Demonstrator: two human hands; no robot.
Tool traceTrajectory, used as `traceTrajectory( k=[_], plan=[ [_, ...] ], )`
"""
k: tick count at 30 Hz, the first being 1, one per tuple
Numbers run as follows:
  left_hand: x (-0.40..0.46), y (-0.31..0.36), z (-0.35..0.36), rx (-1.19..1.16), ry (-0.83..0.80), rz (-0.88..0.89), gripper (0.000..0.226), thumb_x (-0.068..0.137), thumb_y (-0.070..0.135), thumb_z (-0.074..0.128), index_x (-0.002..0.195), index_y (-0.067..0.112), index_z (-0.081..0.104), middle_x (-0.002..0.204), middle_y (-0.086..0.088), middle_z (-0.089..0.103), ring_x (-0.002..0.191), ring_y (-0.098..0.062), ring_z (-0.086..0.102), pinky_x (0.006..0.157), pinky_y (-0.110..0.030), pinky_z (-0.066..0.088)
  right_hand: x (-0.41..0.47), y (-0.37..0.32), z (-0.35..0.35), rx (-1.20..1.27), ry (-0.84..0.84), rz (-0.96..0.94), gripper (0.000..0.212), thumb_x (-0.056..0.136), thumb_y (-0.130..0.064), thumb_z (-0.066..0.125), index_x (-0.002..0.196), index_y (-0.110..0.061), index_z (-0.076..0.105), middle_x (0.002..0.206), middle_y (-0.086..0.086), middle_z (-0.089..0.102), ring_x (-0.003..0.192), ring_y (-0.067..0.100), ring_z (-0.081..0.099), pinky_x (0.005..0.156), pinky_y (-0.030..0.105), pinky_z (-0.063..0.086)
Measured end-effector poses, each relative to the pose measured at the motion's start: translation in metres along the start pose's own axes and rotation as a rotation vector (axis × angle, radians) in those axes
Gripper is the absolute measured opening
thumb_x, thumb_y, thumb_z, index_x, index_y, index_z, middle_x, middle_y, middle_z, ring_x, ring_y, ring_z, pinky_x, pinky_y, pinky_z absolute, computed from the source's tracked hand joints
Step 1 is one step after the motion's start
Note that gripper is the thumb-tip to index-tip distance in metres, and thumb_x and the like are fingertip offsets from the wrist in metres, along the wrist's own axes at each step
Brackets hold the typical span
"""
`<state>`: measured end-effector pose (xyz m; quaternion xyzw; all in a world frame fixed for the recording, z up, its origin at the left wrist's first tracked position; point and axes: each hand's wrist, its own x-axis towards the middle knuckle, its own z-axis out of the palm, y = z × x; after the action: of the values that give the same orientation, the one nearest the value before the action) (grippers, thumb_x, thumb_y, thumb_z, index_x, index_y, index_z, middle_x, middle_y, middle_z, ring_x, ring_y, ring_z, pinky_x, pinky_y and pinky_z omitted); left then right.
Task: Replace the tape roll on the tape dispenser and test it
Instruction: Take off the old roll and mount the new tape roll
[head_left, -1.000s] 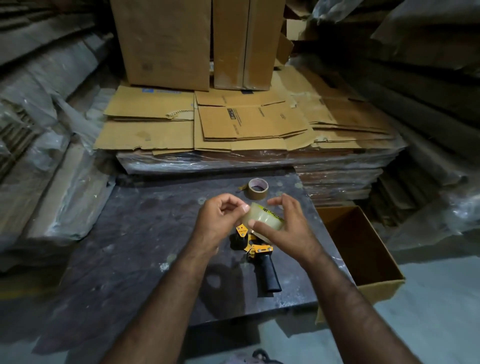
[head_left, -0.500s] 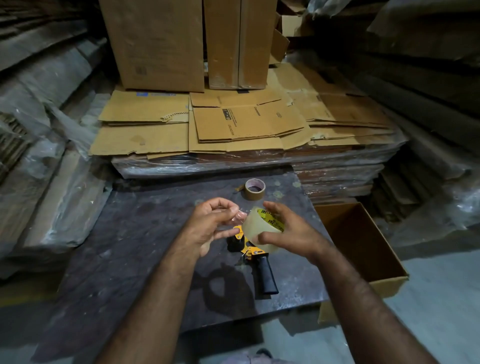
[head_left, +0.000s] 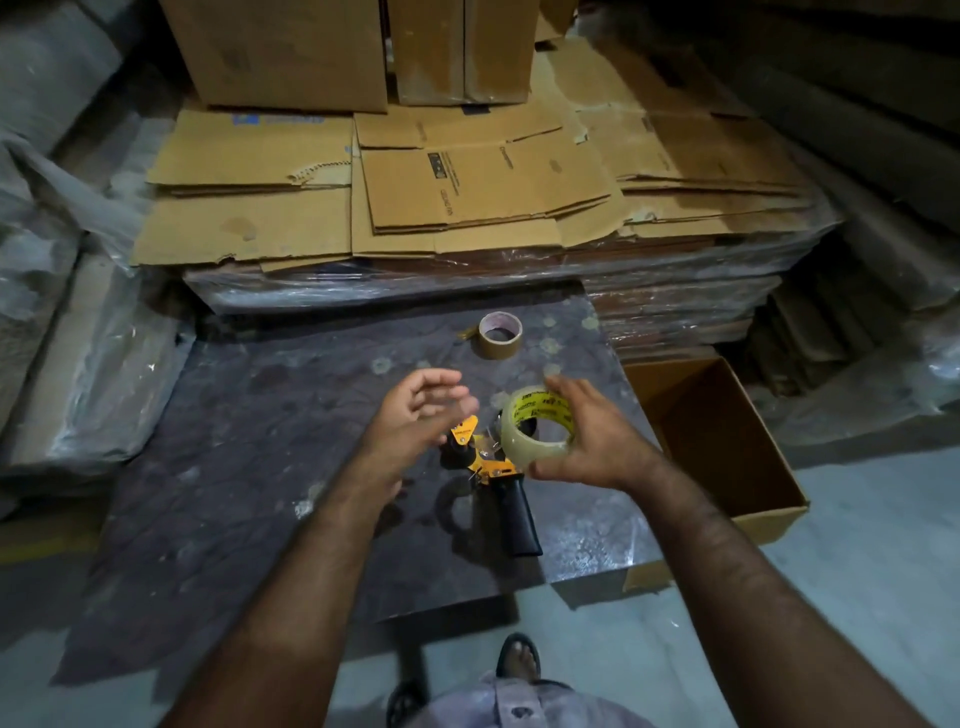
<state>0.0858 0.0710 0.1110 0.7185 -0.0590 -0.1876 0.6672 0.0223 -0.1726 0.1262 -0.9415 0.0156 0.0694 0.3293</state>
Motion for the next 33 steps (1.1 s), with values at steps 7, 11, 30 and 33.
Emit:
traceTrajectory(
  k=[7,11,30,33],
  plan=[
    [0.042,-0.045,0.023,0.827,-0.070,0.081,0.111,0.046,0.082,0.072,0.143,0.038,0.043,0.143,0.011,0.055,0.134,-0.018,0.047,0.107,-0.054,0.040,0.058,0.037,0.025,-0.049,-0.062,-0.199,0.110,0.054,-0.040,0.092,0.149,-0.023,0.038,0.143,0.004,0.039,0.129,0.021,0.047,0.106,0.030,0.044],
    [0.059,-0.058,0.040,0.922,0.021,0.038,0.088,0.060,0.066,0.077,0.137,0.036,0.050,0.138,0.009,0.059,0.133,-0.019,0.044,0.103,-0.053,0.035,0.092,0.056,0.039,-0.089,-0.106,-0.232,0.115,0.055,-0.029,0.095,0.153,-0.026,0.035,0.140,0.010,0.042,0.124,0.024,0.050,0.100,0.026,0.042],
    [0.093,-0.096,0.070,0.886,-0.001,-0.162,0.083,0.081,0.056,0.072,0.151,0.038,0.033,0.161,-0.005,0.038,0.154,-0.020,0.022,0.115,-0.054,0.022,0.118,0.116,0.081,0.046,-0.136,-0.140,0.120,0.064,-0.048,0.083,0.159,-0.013,0.019,0.145,0.014,0.039,0.131,0.027,0.047,0.106,0.040,0.046],
    [0.099,-0.101,0.069,0.807,-0.021,-0.181,0.083,0.081,0.052,0.073,0.152,0.032,0.035,0.157,-0.008,0.043,0.153,-0.026,0.025,0.115,-0.058,0.029,0.123,0.121,0.080,0.017,-0.172,-0.131,0.125,0.067,-0.030,0.091,0.161,-0.013,0.011,0.146,0.017,0.038,0.133,0.031,0.045,0.107,0.043,0.046]
  ],
)
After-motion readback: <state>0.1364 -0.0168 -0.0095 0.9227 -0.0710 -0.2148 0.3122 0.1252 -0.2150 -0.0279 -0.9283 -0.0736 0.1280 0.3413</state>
